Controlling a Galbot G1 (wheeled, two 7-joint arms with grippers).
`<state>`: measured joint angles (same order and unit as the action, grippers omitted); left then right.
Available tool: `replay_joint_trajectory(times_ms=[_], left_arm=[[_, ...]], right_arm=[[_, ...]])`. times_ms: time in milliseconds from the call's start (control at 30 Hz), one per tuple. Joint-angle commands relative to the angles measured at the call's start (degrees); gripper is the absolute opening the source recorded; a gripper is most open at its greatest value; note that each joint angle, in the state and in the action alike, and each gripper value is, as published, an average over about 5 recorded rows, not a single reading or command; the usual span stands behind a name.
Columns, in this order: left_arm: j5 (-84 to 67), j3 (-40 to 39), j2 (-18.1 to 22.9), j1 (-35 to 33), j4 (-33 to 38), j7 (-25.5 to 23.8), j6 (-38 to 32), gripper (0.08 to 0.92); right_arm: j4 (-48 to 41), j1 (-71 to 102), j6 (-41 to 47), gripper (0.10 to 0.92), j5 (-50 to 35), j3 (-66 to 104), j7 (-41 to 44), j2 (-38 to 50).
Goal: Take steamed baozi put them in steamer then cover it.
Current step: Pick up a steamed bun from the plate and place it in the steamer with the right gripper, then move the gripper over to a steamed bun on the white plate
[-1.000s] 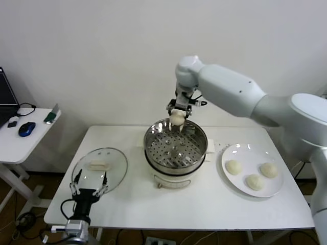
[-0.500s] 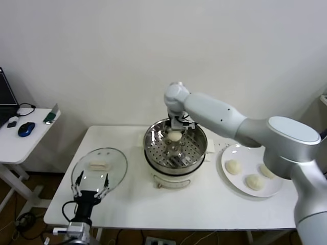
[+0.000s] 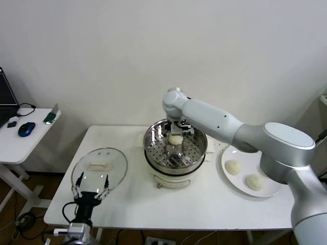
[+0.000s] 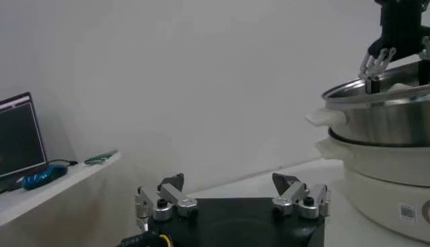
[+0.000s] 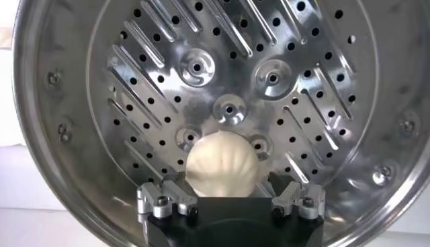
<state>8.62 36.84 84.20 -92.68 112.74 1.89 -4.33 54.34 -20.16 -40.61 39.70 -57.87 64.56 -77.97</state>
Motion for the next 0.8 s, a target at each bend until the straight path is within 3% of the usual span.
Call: replay_joint_trajectory(times_ms=[33,233,433,600,800], left_arm=[[0.15,0.05,-0.08,-0.23,0.12,0.02,0.0,0.823],[0.36,0.15,-0.22,-0.48,0.12,0.09,-0.04,0.823],[0.02,-0.07,-0.08,-0.68,0.99,0.12,0.2,0.823],[-1.86,-0.43,0.19,-1.29,4.0,0.01,1.36,0.823],[-1.94,-0.32,-0.12,-1.89,4.65,0.01,1.15,0.823]], right_arm=[[6.63,-6.82,2.25,0.823,-11.49,-2.04,1.99,5.92],[11.83,-18.7,13.24,0.823,-34.43,-14.13,1.03,17.51],[20.3,-27.19,37.42,0.823,-55.67,-29.23,-6.47,30.35],[25.24,-24.88,52.87,0.823,-64.31,-30.42,-6.14,41.01],[24.41,-12.89,57.81,0.823,-63.18,-24.85,-6.65,47.8]])
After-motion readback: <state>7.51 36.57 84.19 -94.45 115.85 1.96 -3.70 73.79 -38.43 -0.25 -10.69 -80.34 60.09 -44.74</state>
